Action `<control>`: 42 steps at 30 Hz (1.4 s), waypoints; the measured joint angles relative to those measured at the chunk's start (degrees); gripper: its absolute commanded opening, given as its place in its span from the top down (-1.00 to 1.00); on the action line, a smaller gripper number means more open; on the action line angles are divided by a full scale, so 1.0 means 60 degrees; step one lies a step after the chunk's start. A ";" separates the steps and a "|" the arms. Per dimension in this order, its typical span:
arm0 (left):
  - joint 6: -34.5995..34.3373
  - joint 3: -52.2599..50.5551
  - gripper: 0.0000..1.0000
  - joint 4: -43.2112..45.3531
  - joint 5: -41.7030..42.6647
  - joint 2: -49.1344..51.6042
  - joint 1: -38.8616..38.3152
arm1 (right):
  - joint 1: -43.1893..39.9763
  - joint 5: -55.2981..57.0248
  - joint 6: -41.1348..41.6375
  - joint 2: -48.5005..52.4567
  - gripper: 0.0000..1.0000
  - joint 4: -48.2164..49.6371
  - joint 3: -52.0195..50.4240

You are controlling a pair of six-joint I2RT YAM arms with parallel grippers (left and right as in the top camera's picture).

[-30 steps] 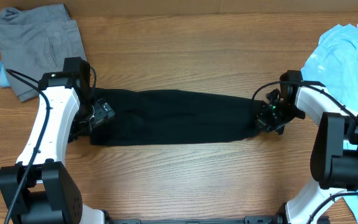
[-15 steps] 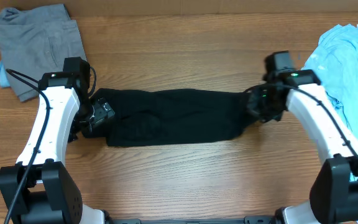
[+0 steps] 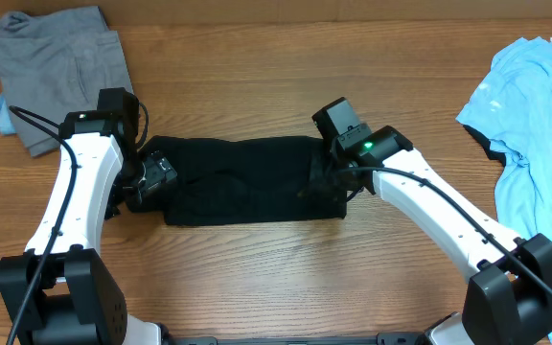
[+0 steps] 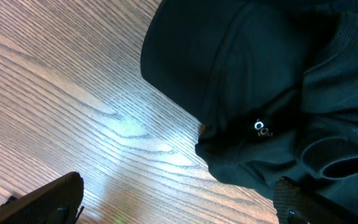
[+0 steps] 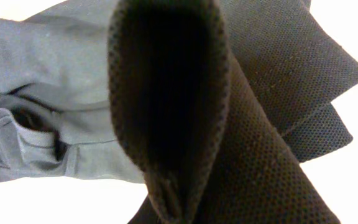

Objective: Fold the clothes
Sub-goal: 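Fold the right end leftward over the strip toward the left gripper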

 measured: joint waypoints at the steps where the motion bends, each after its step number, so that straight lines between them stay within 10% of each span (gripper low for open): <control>1: 0.0000 0.0000 -1.00 0.0011 0.0000 0.0000 0.0000 | 0.0066 -0.0033 0.0040 0.0000 0.92 0.0036 0.0036; 9: 0.0000 0.0000 -1.00 0.0007 0.0000 0.0000 0.0000 | 0.0827 -0.0270 0.0182 0.0000 0.69 0.0550 0.0076; 24: 0.0000 0.0000 -1.00 -0.0036 0.0000 0.0000 0.0000 | 0.1887 -0.1049 0.0572 0.0951 0.91 0.1825 0.0098; 30: 0.0000 0.0000 -1.00 -0.0033 0.0000 0.0000 0.0000 | 0.2004 -0.1468 0.0608 0.0951 -0.61 0.1967 0.0117; 42: 0.0000 0.0000 -1.00 -0.0058 0.0004 0.0000 0.0000 | 0.1038 -0.1271 0.0062 0.0965 -0.89 0.0306 0.1053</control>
